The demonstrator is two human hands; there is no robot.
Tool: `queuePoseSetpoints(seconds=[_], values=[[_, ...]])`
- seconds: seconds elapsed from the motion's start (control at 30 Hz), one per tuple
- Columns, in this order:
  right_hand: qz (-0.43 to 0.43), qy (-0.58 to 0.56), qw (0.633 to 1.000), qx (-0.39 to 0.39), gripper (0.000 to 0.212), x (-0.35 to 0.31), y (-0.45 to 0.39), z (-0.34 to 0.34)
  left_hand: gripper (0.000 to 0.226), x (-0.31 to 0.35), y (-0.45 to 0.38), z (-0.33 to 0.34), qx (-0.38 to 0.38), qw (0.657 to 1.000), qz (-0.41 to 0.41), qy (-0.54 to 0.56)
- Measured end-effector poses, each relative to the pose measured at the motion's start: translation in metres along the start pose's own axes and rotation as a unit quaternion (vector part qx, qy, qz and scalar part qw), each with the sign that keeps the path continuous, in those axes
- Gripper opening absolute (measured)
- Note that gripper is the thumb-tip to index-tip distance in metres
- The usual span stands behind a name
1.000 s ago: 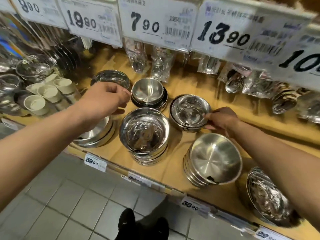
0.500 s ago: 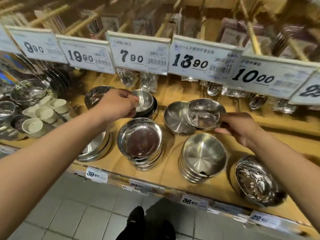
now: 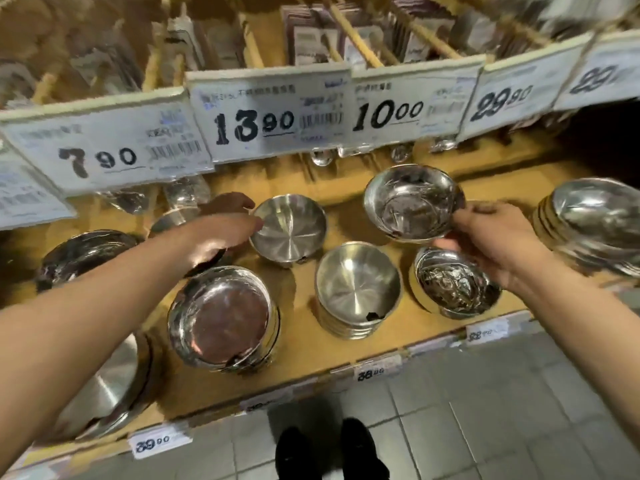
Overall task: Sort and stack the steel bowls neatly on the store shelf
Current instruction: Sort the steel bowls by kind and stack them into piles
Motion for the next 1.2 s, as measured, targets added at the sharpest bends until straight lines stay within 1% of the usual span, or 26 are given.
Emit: queuePoseSetpoints(seconds=[0.07, 0.13, 0.23, 0.33, 0.37, 0.43, 0.47, 0.5, 0.63, 0.67, 0.73, 0.8, 0.83, 0.93, 1.03, 1.1, 1.2], values=[[-0.007, -0.040, 0.999, 0.031, 0.006, 0.008, 0.006, -0.004, 0.043, 0.000, -0.015, 0.010, -0.018, 0.999, 0.021, -0.044], [-0.014, -0.074, 0.996, 0.056, 0.006, 0.018, 0.011, -0.007, 0.043, -0.001, -0.026, 0.019, -0.020, 0.998, 0.023, -0.059], [-0.019, -0.101, 0.991, 0.082, 0.017, 0.033, 0.020, -0.013, 0.040, -0.003, -0.039, 0.028, -0.024, 0.995, 0.020, -0.097], [-0.024, -0.119, 0.987, 0.103, 0.006, 0.043, 0.029, -0.021, 0.028, -0.005, -0.053, 0.037, -0.027, 0.992, 0.021, -0.125], [-0.026, -0.127, 0.985, 0.111, 0.004, 0.046, 0.033, -0.023, 0.033, -0.005, -0.059, 0.039, -0.026, 0.991, 0.022, -0.127], [-0.033, -0.134, 0.983, 0.123, 0.009, 0.050, 0.038, -0.028, 0.058, -0.005, -0.067, 0.040, -0.018, 0.993, 0.010, -0.118], [-0.035, -0.138, 0.982, 0.127, 0.011, 0.053, 0.041, -0.029, 0.065, -0.005, -0.069, 0.040, -0.013, 0.993, -0.001, -0.116], [-0.036, -0.143, 0.981, 0.128, 0.011, 0.055, 0.043, -0.031, 0.065, -0.006, -0.070, 0.042, -0.006, 0.993, -0.007, -0.119], [-0.024, -0.153, 0.978, 0.138, 0.008, 0.065, 0.047, -0.033, 0.052, -0.006, -0.068, 0.048, 0.030, 0.992, -0.017, -0.121], [-0.021, -0.154, 0.978, 0.139, 0.008, 0.067, 0.047, -0.033, 0.047, -0.006, -0.066, 0.050, 0.020, 0.992, -0.027, -0.119], [-0.018, -0.157, 0.978, 0.133, 0.009, 0.070, 0.047, -0.031, 0.035, -0.008, -0.065, 0.054, -0.046, 0.993, -0.065, -0.089], [-0.016, -0.158, 0.979, 0.128, 0.010, 0.071, 0.047, -0.029, 0.030, -0.011, -0.066, 0.061, -0.120, 0.986, -0.115, 0.001], [-0.015, -0.159, 0.979, 0.127, 0.010, 0.071, 0.047, -0.029, 0.029, -0.011, -0.065, 0.064, -0.135, 0.981, -0.130, 0.049], [-0.015, -0.164, 0.978, 0.126, 0.007, 0.070, 0.047, -0.031, 0.035, -0.011, -0.066, 0.069, -0.134, 0.969, -0.132, 0.159], [-0.016, -0.168, 0.978, 0.124, 0.006, 0.068, 0.046, -0.033, 0.035, -0.008, -0.065, 0.070, -0.150, 0.944, -0.159, 0.245], [-0.018, -0.172, 0.977, 0.123, 0.008, 0.066, 0.047, -0.035, 0.032, -0.006, -0.062, 0.062, -0.134, 0.939, -0.167, 0.268], [-0.010, -0.172, 0.977, 0.127, 0.004, 0.064, 0.053, -0.036, 0.030, -0.008, -0.058, 0.042, -0.092, 0.948, -0.153, 0.265]])
Point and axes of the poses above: each hand's wrist, its own y-axis away from the middle knuckle, its own z-axis out of the palm, x = y × z, the point moved 2 cm from there along -y, towards the middle knuckle, and after that the axes turned 11 degrees about y, right-handed, at the moved point
